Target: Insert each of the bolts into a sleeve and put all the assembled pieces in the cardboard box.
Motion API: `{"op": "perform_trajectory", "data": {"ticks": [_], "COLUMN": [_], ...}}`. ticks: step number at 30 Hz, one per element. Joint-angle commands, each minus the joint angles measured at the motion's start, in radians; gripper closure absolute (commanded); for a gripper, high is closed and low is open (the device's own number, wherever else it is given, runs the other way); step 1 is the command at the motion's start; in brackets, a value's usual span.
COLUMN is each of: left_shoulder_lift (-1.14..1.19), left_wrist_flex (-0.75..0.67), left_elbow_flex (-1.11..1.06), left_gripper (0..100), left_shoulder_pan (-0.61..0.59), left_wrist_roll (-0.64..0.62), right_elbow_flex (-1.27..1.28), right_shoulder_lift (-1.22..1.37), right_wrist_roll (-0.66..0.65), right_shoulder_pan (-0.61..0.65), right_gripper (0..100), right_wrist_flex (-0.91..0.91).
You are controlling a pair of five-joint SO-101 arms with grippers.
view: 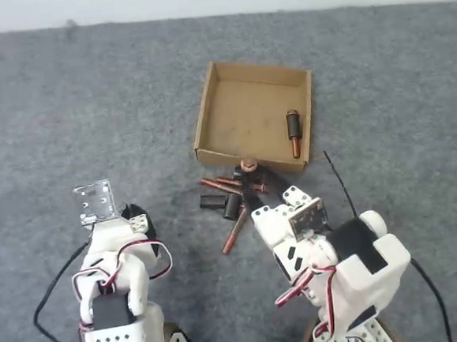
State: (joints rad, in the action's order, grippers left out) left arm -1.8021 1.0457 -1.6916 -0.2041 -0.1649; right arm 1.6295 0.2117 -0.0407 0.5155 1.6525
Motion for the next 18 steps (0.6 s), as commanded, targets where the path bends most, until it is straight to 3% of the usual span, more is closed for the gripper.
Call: {"op": "perform_trajectory", "data": {"ticks": [1, 6, 18], "left_shoulder_lift": [-0.018, -0.018, -0.018], "left_wrist_flex": [0.017, 0.026, 0.026], "left_elbow_flex": [0.007, 0.007, 0.007], "left_gripper": [98, 98, 98], "left_shoulder_pan": [-0.009, -0.009, -0.009], "left_wrist_roll": [0.087, 0.121, 0.123], "right_elbow_flex": [0.029, 0.052, 0.034], "right_shoulder_lift": [-0.061, -0.199, -0.697], "right_wrist_roll": [0.003, 0.003, 0.005], "right_shoulder_pan": [-0.064, -0.071, -0.105], "right_gripper": [99.3, 99.3, 99.3], "right_wrist_flex": [0.001, -0.042, -0.657]}}
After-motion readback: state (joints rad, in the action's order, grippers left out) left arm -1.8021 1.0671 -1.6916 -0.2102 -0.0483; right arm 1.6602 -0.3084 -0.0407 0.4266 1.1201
